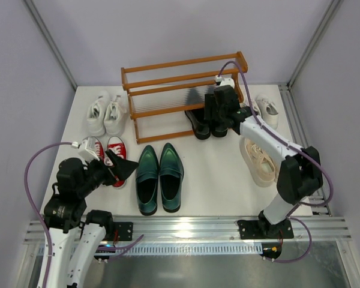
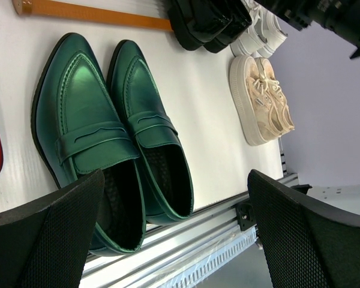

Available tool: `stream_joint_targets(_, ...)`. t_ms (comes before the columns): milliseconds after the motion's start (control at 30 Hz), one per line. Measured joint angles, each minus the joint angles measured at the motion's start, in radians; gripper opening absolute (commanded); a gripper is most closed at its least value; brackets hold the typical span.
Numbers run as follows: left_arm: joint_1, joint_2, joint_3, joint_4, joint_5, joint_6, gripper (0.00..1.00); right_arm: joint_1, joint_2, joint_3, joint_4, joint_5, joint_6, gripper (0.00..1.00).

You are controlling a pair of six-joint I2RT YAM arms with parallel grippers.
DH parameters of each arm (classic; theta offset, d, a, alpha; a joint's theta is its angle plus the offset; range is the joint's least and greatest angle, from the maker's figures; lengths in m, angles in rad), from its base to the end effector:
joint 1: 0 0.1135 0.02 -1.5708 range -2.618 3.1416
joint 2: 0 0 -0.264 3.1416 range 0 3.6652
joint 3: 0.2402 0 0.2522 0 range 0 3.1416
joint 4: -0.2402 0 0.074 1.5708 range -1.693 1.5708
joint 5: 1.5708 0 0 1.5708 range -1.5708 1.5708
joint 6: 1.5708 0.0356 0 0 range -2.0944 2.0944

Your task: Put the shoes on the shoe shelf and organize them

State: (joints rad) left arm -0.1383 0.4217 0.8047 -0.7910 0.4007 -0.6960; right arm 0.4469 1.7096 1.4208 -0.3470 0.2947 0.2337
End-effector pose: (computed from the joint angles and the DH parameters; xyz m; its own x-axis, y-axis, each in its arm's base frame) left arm 0.0792 -0.0250 0.3264 -0.6103 -0.5111 -0.6052 0.1176 0.6971 -0.7073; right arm 0.3610 0.1615 0.2985 -0.5679 -0.0264 -0.8227 -0.0733 0.9971 0.0185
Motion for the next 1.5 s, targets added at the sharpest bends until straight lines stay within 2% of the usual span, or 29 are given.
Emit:
stream_joint_targets(100, 0.0, -0.001, 0.0, 0.0, -0.007, 0.001, 1.0, 0.051, -0.114, -0.096, -0.008, 0.035, 0.018, 0.85)
stream_joint_targets(300, -0.002, 0.036, 0.01, -0.045, -0.078, 0.018, 1.0, 0.266, -0.31, -0.249, -0.038, 0.087, 0.108, 0.89)
stream_joint_targets(333, -0.002, 0.06, 0.012, -0.055, -0.083, 0.024, 0.97, 0.289, -0.347, -0.291, -0.036, 0.087, 0.139, 0.89)
stream_joint_targets(433, -0.011, 0.157, 0.008, -0.076, -0.067, 0.031, 0.95, 0.307, -0.442, -0.406, -0.068, 0.105, 0.217, 0.89)
stream_joint_targets(533, -0.068, 0.214, -0.006, -0.09, -0.089, 0.022, 0.95, 0.322, -0.521, -0.48, -0.134, 0.139, 0.294, 0.9)
stream_joint_targets(633, -0.151, 0.214, -0.025, -0.098, -0.132, -0.007, 0.88, 0.336, -0.596, -0.518, -0.196, 0.172, 0.356, 0.9)
stream_joint_targets(733, -0.291, 0.218, -0.073, -0.08, -0.205, -0.068, 0.89, 0.339, -0.667, -0.527, -0.258, 0.208, 0.408, 0.91)
stream_joint_targets(833, -0.529, 0.29, -0.121, -0.064, -0.337, -0.153, 0.92, 0.339, -0.7, -0.527, -0.304, 0.241, 0.447, 0.96)
stream_joint_targets(900, -0.716, 0.384, -0.119, -0.047, -0.46, -0.213, 0.95, 0.339, -0.706, -0.527, -0.343, 0.265, 0.47, 0.96)
stream_joint_targets(967, -0.847, 0.49, -0.093, -0.028, -0.546, -0.259, 0.96, 0.339, -0.706, -0.527, -0.372, 0.28, 0.484, 0.96)
stream_joint_targets(1067, -0.894, 0.622, -0.079, 0.005, -0.639, -0.306, 0.96, 0.339, -0.713, -0.527, -0.401, 0.29, 0.499, 0.96)
stream_joint_targets(1200, -0.896, 0.677, -0.07, 0.027, -0.716, -0.334, 0.95, 0.339, -0.752, -0.531, -0.424, 0.299, 0.511, 0.96)
stream_joint_targets(1300, -0.896, 0.733, -0.049, 0.043, -0.753, -0.346, 0.88, 0.339, -0.789, -0.539, -0.439, 0.307, 0.513, 0.95)
stream_joint_targets(1400, -0.896, 0.788, -0.048, 0.067, -0.769, -0.353, 0.76, 0.339, -0.821, -0.552, -0.449, 0.312, 0.515, 0.95)
stream_joint_targets(1500, -0.896, 0.811, -0.064, 0.099, -0.772, -0.371, 0.52, 0.339, -0.838, -0.563, -0.45, 0.313, 0.515, 0.94)
